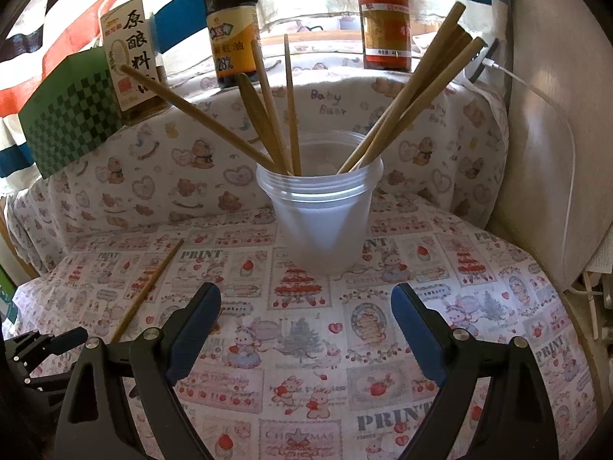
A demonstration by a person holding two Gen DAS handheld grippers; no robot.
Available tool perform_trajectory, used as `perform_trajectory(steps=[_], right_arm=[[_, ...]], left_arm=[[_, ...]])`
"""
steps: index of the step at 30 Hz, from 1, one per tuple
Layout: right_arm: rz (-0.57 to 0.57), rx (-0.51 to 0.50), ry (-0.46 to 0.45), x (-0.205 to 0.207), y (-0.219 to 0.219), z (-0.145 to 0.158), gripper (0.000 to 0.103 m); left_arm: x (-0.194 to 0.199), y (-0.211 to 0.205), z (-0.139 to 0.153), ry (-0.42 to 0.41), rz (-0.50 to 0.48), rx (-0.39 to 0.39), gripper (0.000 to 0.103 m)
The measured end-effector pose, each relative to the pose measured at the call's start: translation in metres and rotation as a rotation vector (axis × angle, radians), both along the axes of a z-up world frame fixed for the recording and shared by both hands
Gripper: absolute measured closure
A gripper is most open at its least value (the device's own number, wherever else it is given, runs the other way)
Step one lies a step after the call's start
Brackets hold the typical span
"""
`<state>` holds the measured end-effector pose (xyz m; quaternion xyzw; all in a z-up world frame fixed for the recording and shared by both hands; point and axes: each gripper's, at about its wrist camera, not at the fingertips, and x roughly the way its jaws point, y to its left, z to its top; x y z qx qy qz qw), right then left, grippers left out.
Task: Organize utensils
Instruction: 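Grasp a chopstick with the left tool while the right tool grasps the gold fork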
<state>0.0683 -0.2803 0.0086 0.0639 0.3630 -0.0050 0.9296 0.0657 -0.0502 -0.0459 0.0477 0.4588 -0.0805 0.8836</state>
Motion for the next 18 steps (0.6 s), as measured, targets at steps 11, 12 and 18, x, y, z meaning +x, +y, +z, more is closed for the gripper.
perform_trajectory(steps=[11, 12, 18], right_arm=[[0.19, 0.2, 0.169, 0.028, 0.015, -0.027, 0.052], [0.195, 0.21, 0.18, 0.031, 0.017, -0.029, 0.057], [0.214, 0.207, 0.231, 0.041, 0.032, -0.034, 0.067]], left_arm=[[-0.011, -0.008, 0.014, -0.042, -0.053, -0.044, 0.097], [-0.014, -0.007, 0.02, -0.067, -0.055, -0.056, 0.097], [-0.039, 0.002, 0.058, -0.295, -0.043, -0.052, 0.097]])
